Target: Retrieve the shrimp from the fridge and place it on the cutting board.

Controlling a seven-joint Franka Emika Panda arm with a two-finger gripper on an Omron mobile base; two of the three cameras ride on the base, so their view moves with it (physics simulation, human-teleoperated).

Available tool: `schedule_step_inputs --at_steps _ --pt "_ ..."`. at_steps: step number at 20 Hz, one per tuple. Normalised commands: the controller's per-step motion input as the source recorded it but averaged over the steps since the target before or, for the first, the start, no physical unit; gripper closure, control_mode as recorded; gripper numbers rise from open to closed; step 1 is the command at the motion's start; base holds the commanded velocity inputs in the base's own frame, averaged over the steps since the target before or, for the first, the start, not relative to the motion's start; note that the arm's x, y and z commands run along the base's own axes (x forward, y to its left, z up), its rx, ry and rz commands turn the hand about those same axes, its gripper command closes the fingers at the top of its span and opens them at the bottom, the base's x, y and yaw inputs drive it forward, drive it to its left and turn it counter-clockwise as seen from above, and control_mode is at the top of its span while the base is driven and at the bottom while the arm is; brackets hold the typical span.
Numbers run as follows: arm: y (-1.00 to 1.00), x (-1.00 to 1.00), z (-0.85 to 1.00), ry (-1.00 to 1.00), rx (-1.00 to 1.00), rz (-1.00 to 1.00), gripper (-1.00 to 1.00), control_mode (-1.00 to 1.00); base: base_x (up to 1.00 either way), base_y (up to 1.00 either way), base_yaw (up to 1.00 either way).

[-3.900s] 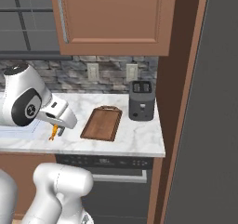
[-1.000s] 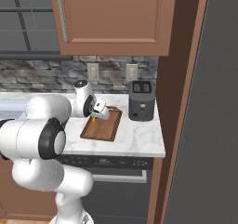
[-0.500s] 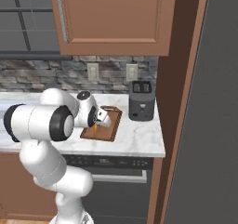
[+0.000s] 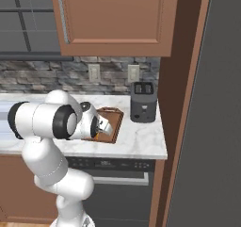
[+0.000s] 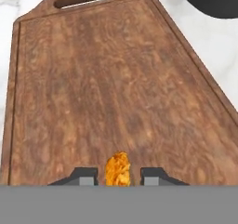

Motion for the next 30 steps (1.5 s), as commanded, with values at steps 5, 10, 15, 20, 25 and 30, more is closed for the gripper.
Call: schedule_step_inputs --at_steps 5,10,15,20,25,30 --pt "0.0 0.05 -0.04 0.0 0.0 0.0 -1.0 -1.0 0.0 0.0 0.0" --pt "0.0 0.28 -0.01 0.0 0.01 0.0 -1.0 -1.0 0.0 0.0 0.0" --pt "0.0 -0.01 0.4 0.02 0.01 -0.05 -1.0 -1.0 0.0 0.0 0.0" --pt "0.0 -0.36 0.64 0.08 0.04 -0.06 -1.0 -1.0 0.0 0.0 0.0" --pt "0.0 -0.57 0.74 0.1 0.06 -0.07 -1.0 -1.0 0.0 0.0 0.0" --pt "0.0 -0.72 0.7 0.18 0.07 -0.06 -1.0 -1.0 0.0 0.0 0.0"
